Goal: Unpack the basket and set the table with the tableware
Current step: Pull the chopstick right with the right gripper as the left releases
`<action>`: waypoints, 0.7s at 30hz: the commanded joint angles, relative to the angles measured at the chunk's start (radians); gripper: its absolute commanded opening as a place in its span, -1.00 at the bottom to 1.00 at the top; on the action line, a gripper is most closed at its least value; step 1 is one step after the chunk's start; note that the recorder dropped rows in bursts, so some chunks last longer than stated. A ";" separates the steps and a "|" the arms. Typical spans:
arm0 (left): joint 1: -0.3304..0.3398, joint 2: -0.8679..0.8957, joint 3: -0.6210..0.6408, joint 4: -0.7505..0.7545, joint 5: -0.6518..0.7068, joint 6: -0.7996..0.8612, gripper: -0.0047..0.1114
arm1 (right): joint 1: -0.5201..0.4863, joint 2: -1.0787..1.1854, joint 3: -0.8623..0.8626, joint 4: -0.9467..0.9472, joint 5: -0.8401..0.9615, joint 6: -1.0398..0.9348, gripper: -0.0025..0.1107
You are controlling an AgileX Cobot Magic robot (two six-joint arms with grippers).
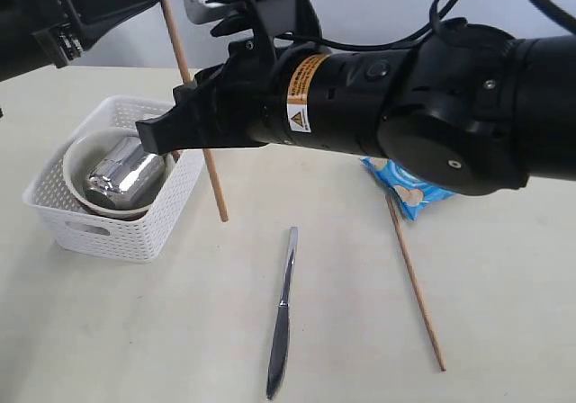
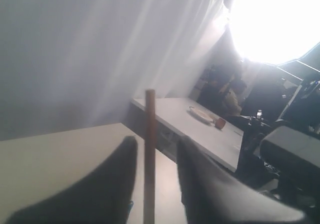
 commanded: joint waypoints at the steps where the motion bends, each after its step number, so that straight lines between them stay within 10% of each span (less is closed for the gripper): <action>1: 0.002 -0.002 0.009 -0.004 -0.010 0.003 0.08 | -0.004 -0.009 -0.002 0.008 -0.002 0.008 -0.96; 21: 0.095 -0.005 0.009 0.117 -0.010 -0.034 0.24 | -0.042 -0.060 -0.002 0.008 0.105 -0.114 -0.96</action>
